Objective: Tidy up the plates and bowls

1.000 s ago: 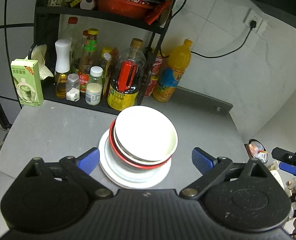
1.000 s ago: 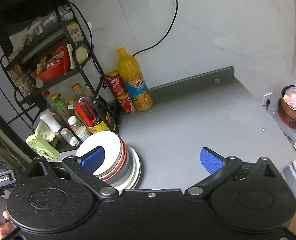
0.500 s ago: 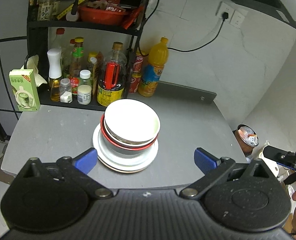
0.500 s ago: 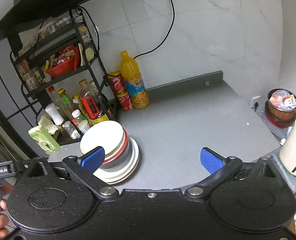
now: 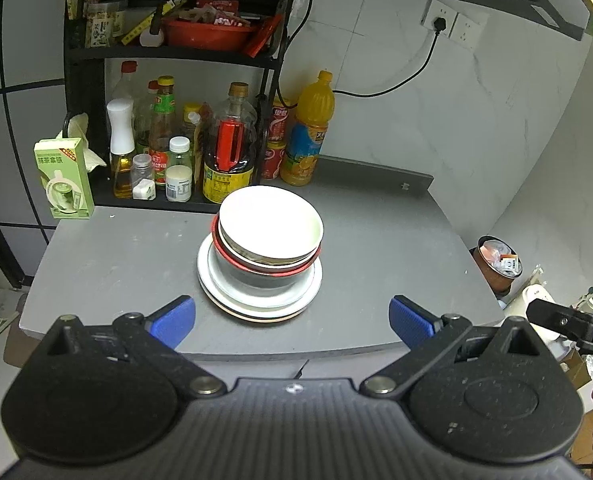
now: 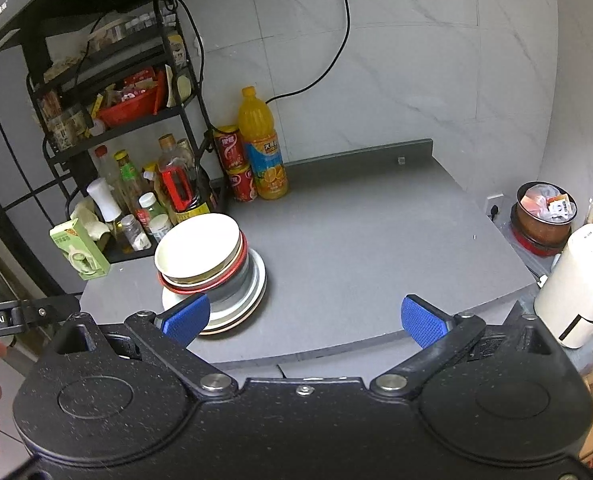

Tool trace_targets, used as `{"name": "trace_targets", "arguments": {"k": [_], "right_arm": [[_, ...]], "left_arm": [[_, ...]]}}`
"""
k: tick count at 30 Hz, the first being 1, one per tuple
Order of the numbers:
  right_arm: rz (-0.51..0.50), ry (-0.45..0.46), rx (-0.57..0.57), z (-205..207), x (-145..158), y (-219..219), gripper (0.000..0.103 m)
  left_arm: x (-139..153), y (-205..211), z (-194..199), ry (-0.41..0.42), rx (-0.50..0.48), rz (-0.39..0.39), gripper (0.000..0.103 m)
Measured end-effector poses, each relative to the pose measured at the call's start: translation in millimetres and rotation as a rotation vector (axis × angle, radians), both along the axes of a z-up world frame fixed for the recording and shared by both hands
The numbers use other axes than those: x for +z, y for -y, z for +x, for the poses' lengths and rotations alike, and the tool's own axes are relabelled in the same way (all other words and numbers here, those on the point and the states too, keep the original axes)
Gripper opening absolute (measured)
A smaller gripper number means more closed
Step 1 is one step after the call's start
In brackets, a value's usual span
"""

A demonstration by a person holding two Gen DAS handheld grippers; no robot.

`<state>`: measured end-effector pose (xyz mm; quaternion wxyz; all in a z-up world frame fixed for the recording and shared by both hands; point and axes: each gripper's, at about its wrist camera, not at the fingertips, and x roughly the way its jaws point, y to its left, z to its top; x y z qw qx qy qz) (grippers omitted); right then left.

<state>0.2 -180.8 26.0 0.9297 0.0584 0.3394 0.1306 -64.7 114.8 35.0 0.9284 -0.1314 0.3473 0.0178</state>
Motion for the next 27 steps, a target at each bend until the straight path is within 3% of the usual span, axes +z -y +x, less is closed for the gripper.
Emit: {"name": "trace_targets", "arguments": {"k": [12, 27], "right_arm": [[0.005, 0.022, -0.002, -16, 8, 8, 0.103], [-0.042, 0.019, 0.07, -30, 10, -17, 0.103]], "left_arm": [[5, 1, -15, 0.032, -0.034, 0.039, 0.102], [-4, -16, -19, -0.002, -0.018, 0.068, 0.102]]}}
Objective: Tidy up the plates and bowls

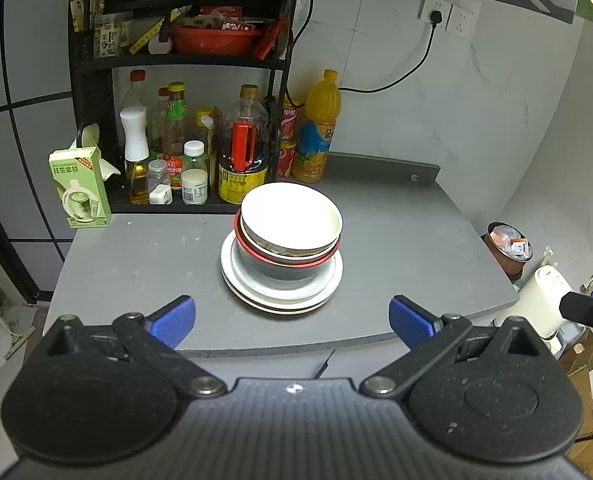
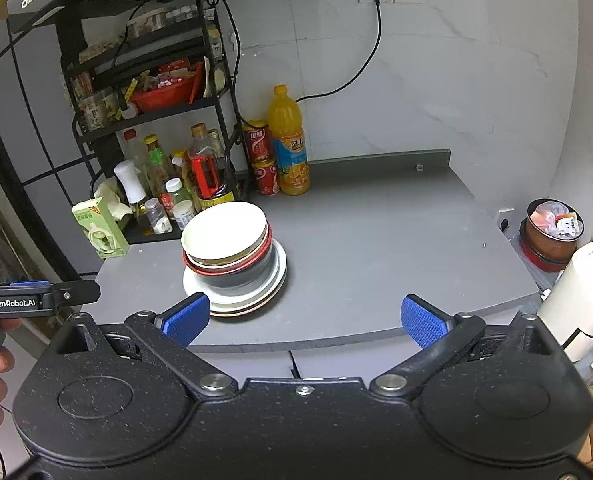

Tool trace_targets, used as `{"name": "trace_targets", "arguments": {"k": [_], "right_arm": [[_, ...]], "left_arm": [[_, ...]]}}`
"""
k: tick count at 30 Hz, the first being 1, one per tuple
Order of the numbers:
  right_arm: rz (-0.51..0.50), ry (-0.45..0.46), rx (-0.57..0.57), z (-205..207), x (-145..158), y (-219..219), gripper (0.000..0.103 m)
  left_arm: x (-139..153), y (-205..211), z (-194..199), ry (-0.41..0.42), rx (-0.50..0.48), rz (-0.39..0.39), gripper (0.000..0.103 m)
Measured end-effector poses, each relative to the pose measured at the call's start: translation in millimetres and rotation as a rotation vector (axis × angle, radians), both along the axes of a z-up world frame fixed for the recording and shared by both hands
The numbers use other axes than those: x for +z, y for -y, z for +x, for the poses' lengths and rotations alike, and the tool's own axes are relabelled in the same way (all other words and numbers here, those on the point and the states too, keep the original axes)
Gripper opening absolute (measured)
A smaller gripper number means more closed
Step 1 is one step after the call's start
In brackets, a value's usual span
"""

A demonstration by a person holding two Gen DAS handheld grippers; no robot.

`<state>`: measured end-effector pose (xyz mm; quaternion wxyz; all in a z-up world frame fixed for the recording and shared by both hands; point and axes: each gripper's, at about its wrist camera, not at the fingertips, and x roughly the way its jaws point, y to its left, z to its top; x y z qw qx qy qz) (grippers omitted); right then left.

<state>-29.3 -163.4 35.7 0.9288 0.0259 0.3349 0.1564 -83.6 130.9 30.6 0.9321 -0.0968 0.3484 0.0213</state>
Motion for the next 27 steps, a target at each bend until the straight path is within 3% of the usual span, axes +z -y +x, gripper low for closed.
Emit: {"name": "trace_targets", "arguments": {"k": [27], "right_arm": [[-0.017, -0.011, -0.029, -2.4, -4.2, -6.7, 0.103]], "left_arm": [[-7.2, 0.1, 7.0, -0.024, -0.034, 0.013, 0.102]]}}
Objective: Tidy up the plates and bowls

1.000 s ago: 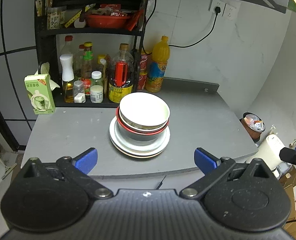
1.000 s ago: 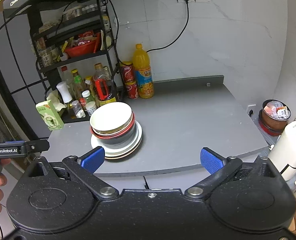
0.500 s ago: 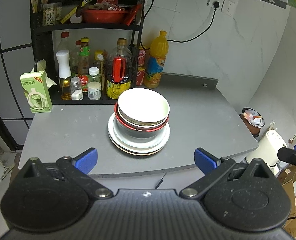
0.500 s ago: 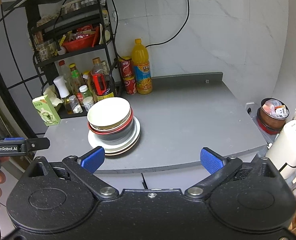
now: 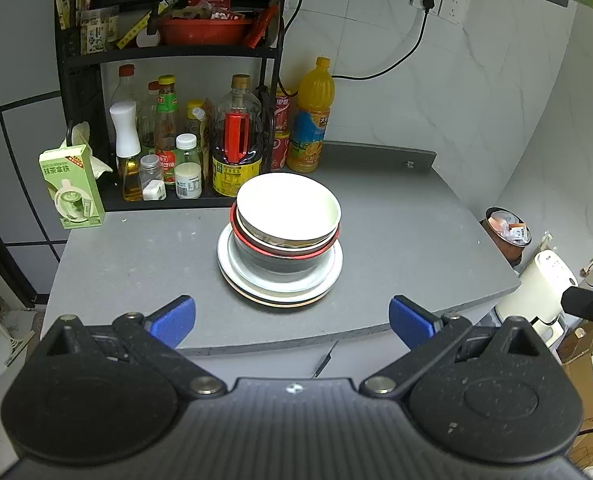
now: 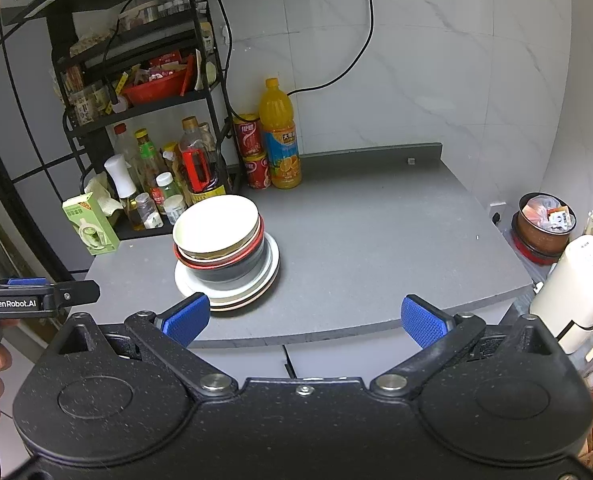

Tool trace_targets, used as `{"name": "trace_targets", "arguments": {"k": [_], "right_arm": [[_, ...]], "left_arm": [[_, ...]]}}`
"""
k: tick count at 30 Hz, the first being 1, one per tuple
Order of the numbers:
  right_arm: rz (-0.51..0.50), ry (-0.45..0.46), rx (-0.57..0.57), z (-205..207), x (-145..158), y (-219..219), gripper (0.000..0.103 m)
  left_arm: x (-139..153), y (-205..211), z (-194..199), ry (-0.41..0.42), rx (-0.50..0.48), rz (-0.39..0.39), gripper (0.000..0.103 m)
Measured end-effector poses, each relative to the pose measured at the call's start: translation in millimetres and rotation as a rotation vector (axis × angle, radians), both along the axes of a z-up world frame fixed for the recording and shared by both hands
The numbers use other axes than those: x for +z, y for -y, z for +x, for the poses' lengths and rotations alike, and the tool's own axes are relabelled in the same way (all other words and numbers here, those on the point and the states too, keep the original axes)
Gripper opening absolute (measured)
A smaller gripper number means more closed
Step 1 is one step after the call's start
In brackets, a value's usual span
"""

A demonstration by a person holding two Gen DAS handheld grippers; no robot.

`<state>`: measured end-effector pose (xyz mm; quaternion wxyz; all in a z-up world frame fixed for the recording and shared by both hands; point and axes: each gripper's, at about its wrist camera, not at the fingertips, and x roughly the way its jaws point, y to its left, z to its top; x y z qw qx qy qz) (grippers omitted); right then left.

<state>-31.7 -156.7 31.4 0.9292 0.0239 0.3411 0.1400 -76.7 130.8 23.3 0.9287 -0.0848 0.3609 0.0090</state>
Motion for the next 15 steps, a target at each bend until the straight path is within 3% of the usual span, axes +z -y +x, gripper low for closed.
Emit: {"name": "trace_targets", "arguments": {"k": [15], "right_arm": [[0.002, 0.003, -0.02, 0.3, -1.2, 0.6, 0.103]], "left_arm": [[-1.1, -3.9, 0.6, 0.0, -0.008, 0.006, 0.102]]}}
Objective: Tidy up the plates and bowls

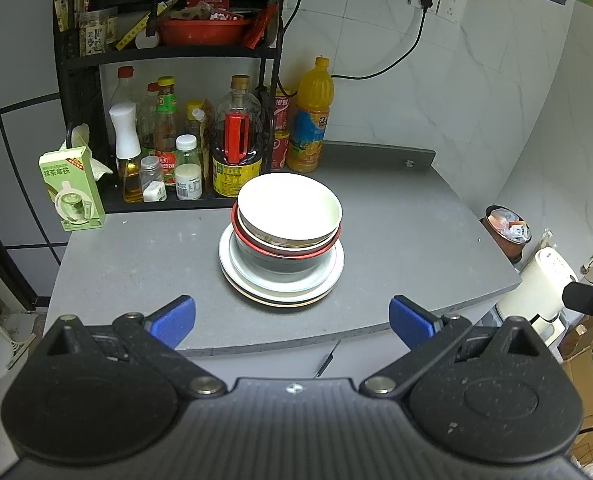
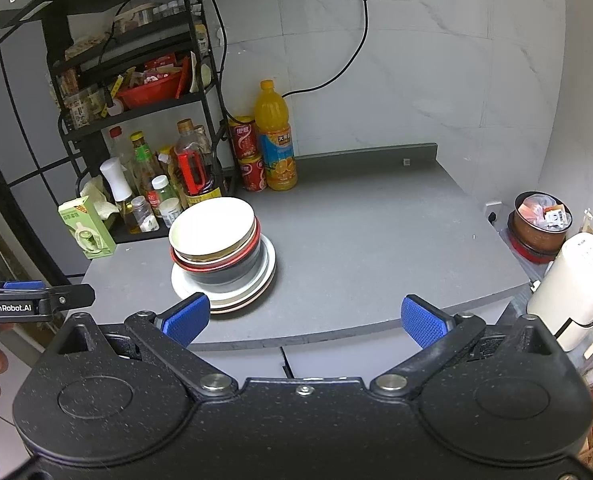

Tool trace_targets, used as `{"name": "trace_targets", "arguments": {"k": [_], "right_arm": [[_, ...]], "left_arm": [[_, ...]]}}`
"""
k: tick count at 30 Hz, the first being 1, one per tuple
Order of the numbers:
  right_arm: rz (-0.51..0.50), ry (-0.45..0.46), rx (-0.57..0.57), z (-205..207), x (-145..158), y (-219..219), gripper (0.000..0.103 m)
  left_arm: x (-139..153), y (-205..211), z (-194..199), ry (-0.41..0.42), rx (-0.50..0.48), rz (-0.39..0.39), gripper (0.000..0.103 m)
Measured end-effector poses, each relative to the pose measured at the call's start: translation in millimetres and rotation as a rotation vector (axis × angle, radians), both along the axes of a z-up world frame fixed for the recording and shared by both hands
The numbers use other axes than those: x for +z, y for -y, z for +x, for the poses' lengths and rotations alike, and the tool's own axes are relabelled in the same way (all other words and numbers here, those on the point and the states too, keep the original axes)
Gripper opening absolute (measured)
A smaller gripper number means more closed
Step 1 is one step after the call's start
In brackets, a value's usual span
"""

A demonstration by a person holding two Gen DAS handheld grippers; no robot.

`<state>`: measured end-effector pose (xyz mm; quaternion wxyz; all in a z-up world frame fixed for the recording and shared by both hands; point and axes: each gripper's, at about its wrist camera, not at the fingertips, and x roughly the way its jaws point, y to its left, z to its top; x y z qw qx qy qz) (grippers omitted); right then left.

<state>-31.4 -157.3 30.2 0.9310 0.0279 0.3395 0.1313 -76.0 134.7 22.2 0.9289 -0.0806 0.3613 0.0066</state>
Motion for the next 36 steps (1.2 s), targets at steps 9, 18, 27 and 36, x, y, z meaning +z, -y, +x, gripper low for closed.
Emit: {"name": "trace_targets", "arguments": {"k": [9, 18, 27, 36], "right_arm": [[-0.004, 0.002, 0.001, 0, 0, -1, 0.103], [-0.008, 0.0, -0.005, 0, 0, -3, 0.103], [-0.011, 0.001, -0.008, 2, -2, -2, 0.103], [-0.011, -0.004, -0.01, 3, -4, -1, 0.103]], "left_arm": [[0, -2, 4, -0.002, -0.016, -0.002, 0.102], [-1, -1, 8, -0.005, -0.026, -0.001, 0.102], [-1, 0, 11, -0.006, -0.032, -0.001, 0.102], [-5, 2, 17, -0.015, -0.038, -0.001, 0.102]]}}
